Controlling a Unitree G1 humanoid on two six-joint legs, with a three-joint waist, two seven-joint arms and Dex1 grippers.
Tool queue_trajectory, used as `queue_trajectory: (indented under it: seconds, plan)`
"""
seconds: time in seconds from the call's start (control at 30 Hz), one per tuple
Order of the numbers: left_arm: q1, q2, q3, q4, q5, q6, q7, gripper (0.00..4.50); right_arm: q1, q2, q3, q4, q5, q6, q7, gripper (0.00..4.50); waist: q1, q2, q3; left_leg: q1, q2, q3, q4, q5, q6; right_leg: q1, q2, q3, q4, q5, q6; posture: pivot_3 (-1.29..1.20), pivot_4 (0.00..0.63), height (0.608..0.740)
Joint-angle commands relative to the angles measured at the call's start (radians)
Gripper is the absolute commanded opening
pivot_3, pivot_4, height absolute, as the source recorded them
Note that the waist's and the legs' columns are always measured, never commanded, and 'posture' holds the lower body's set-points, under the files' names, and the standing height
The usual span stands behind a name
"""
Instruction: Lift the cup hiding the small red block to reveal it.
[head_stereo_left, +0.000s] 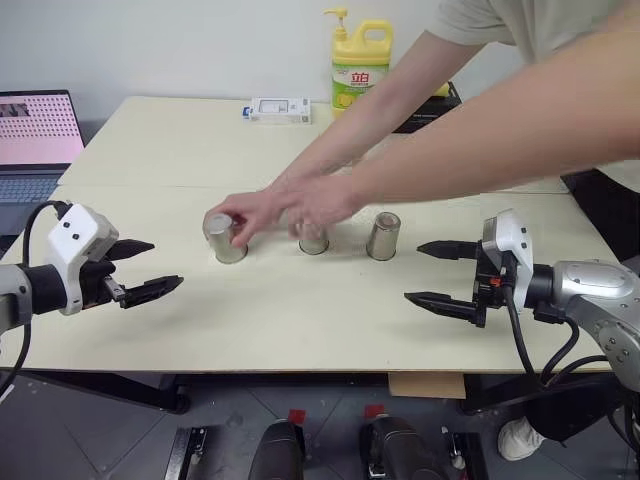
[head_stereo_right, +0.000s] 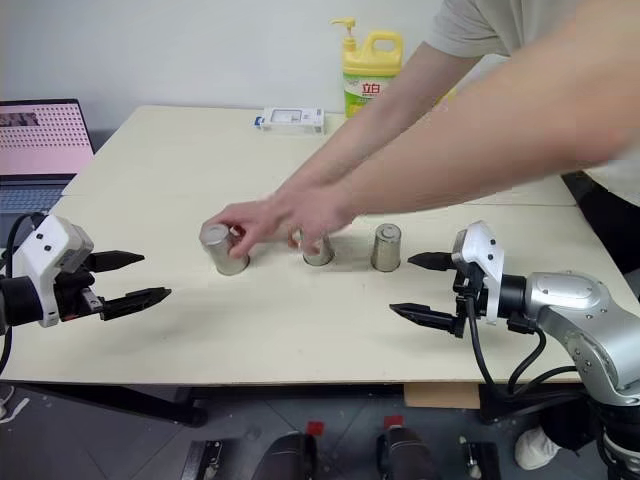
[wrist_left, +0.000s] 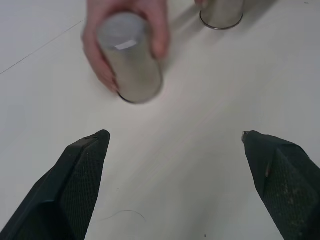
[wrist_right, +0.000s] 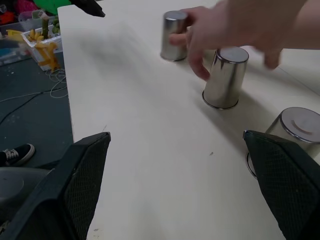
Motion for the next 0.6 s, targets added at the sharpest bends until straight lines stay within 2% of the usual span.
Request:
queue_trajectory:
  seconds: [0.03,0.4,0.6]
  plan:
    - [-0.020,0.013,0.003,-0.004,-0.001,-0.006,0.000,4.49,-0.011,-0.004,-0.014,-0.033,0.001,-0.016,0.001,4.50,0.000,0.000,0.000,0.000,0.000,0.000,0.000,0.000,0.000,0.000,0.000,0.000,0.000,0.000,0.000,0.00,0.150,0.740]
    - [-0.042,0.006,-0.015,-0.012,-0.010,-0.001,0.000,4.49,-0.038,0.027,-0.009,-0.026,-0.002,-0.006,-0.037,4.50,0.000,0.000,0.000,0.000,0.000,0.000,0.000,0.000,0.000,0.000,0.000,0.000,0.000,0.000,0.000,0.00,0.150,0.740]
    - [-0.077,-0.005,-0.050,-0.034,-0.017,0.006,0.004,4.49,-0.097,0.093,0.065,-0.009,-0.026,0.010,-0.083,4.50,0.000,0.000,0.000,0.000,0.000,0.000,0.000,0.000,0.000,0.000,0.000,0.000,0.000,0.000,0.000,0.00,0.150,0.740]
